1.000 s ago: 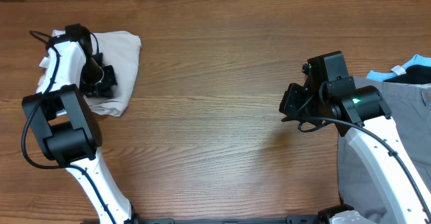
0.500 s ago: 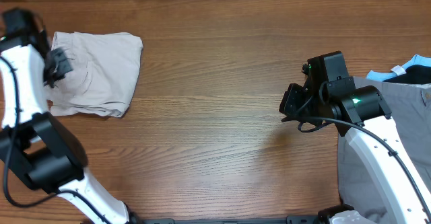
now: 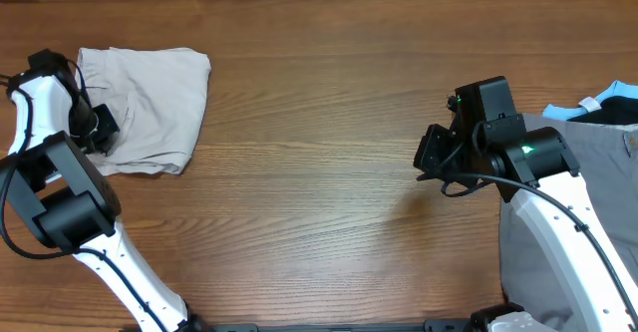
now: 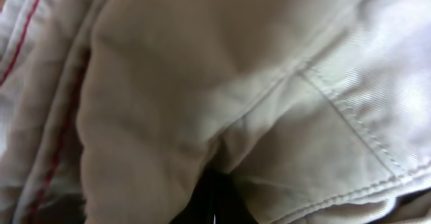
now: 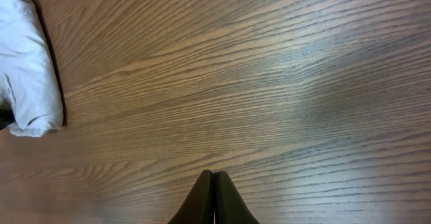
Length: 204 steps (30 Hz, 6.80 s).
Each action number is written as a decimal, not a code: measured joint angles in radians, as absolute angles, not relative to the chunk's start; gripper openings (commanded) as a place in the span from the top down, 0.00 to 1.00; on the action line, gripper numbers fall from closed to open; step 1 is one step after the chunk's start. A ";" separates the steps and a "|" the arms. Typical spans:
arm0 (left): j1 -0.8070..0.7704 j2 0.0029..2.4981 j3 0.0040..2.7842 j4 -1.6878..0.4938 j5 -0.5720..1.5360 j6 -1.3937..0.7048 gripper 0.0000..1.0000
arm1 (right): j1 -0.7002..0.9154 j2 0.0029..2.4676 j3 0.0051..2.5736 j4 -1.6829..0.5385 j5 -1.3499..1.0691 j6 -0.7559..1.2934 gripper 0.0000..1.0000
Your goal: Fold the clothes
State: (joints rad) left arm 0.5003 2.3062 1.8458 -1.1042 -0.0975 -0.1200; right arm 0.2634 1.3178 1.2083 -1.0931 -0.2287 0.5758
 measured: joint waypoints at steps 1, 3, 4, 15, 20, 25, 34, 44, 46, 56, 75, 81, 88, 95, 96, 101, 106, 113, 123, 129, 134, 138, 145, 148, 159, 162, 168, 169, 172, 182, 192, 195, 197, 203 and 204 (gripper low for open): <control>0.505 2.307 1.847 -1.117 -0.097 -0.133 0.96 | 0.263 1.318 1.208 -1.093 -0.228 0.576 0.96; 0.522 2.307 1.847 -1.148 -0.094 -0.157 0.96 | 0.263 1.318 1.208 -1.093 -0.229 0.576 0.96; 0.531 2.307 1.847 -1.156 -0.089 -0.160 0.96 | 0.263 1.318 1.208 -1.093 -0.229 0.576 0.96; 0.596 2.264 1.846 -1.118 0.151 -0.080 0.36 | 0.263 1.318 1.208 -1.119 -0.228 0.575 0.93; 0.588 2.162 1.871 -1.176 0.247 -0.038 0.35 | 0.263 1.318 1.209 -1.118 -0.226 0.557 0.89; 0.558 1.944 1.949 -1.272 0.367 0.026 0.35 | 0.263 1.308 1.274 -1.132 -0.220 0.488 0.87; 0.267 1.422 2.019 -1.489 0.424 0.134 0.00 | 0.263 1.093 1.577 -1.145 -0.220 0.411 0.38; 0.017 1.242 2.022 -1.688 0.312 0.107 0.00 | 0.263 0.885 1.624 -1.224 -0.220 0.327 0.00; 0.012 1.240 2.022 -1.688 0.302 0.104 0.00 | 0.263 0.889 1.624 -1.245 -0.220 0.322 0.00; 0.012 1.259 2.020 -1.688 0.294 0.104 0.00 | 0.263 0.899 1.624 -1.300 -0.220 0.314 0.00; 0.012 1.325 2.020 -1.687 0.288 0.104 0.00 | 0.188 0.822 1.470 -0.981 -0.077 0.213 0.00; 0.012 1.338 2.016 -1.688 0.283 0.104 0.00 | 0.090 0.588 1.042 -0.661 -0.070 0.120 0.00; 0.012 1.347 2.016 -1.687 0.283 0.104 0.00 | 0.045 0.299 0.573 -0.532 -0.073 0.095 0.00; 0.012 1.347 2.016 -1.688 0.282 0.104 0.00 | 0.032 0.138 0.311 -0.381 -0.082 0.089 0.00; 0.012 1.347 2.016 -1.688 0.283 0.104 0.00 | 0.030 0.119 0.280 -0.364 -0.082 0.088 0.00; 0.012 1.347 2.016 -1.688 0.283 0.104 0.00 | 0.025 0.029 0.177 -0.344 -0.093 0.086 0.00; 0.012 1.347 2.016 -1.688 0.283 0.104 0.00 | 0.022 0.015 0.117 -0.286 -0.118 0.085 0.00; 0.012 1.347 2.016 -1.688 0.283 0.104 0.00 | 0.021 0.015 0.083 -0.252 -0.149 0.085 0.00; 0.012 1.347 2.016 -1.688 0.283 0.104 0.00 | 0.021 0.015 0.083 -0.248 -0.153 0.085 0.00; 0.012 1.347 2.016 -1.688 0.283 0.104 0.00 | 0.021 0.015 0.083 -0.247 -0.153 0.085 0.00; 0.012 1.347 2.016 -1.688 0.283 0.104 0.00 | 0.021 0.015 0.083 -0.247 -0.153 0.085 0.00; 0.012 1.347 2.016 -1.688 0.283 0.104 0.00 | 0.021 0.015 0.083 -0.248 -0.153 0.084 0.00; 0.012 1.347 2.016 -1.687 0.283 0.104 0.00 | 0.021 0.015 0.083 -0.247 -0.153 0.085 0.00; 0.012 1.345 2.011 -1.633 0.279 0.104 0.00 | 0.021 0.015 0.083 -0.247 -0.153 0.085 0.00; 0.012 1.133 1.485 -0.906 0.349 0.104 0.00 | 0.021 0.015 0.082 -0.247 -0.153 0.085 0.00; 0.012 1.044 1.289 -0.734 0.387 0.104 0.00 | 0.021 0.015 0.082 -0.247 -0.153 0.085 0.00; 0.012 0.839 0.962 -0.559 0.418 0.104 0.00 | 0.021 0.015 0.082 -0.247 -0.153 0.086 0.00; 0.012 0.802 0.915 -0.530 0.421 0.104 0.00 | 0.021 0.015 0.082 -0.247 -0.153 0.085 0.00; 0.012 0.682 0.777 -0.457 0.427 0.104 0.00 | 0.021 0.015 0.082 -0.246 -0.154 0.084 0.00; 0.012 0.272 0.404 -0.380 0.431 0.104 0.00 | 0.021 0.015 0.082 -0.247 -0.153 0.085 0.00; 0.012 0.038 0.179 -0.357 0.431 0.104 0.00 | 0.021 0.015 0.082 -0.247 -0.153 0.085 0.00; 0.005 0.018 0.123 -0.342 0.431 0.104 0.00 | 0.021 0.015 0.082 -0.247 -0.153 0.085 0.00; -0.005 0.018 0.107 -0.340 0.431 0.104 0.00 | 0.021 0.015 0.082 -0.247 -0.153 0.085 0.00; -0.010 0.017 0.107 -0.325 0.431 0.104 0.00 | 0.021 0.015 0.082 -0.247 -0.153 0.085 0.00; -0.010 0.017 0.107 -0.325 0.431 0.104 0.00 | 0.021 0.015 0.082 -0.247 -0.153 0.085 0.00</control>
State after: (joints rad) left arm -0.0101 0.0166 0.1066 -0.3248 0.4309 0.1043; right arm 0.0212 0.0147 0.0818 -0.2470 -0.1532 0.0849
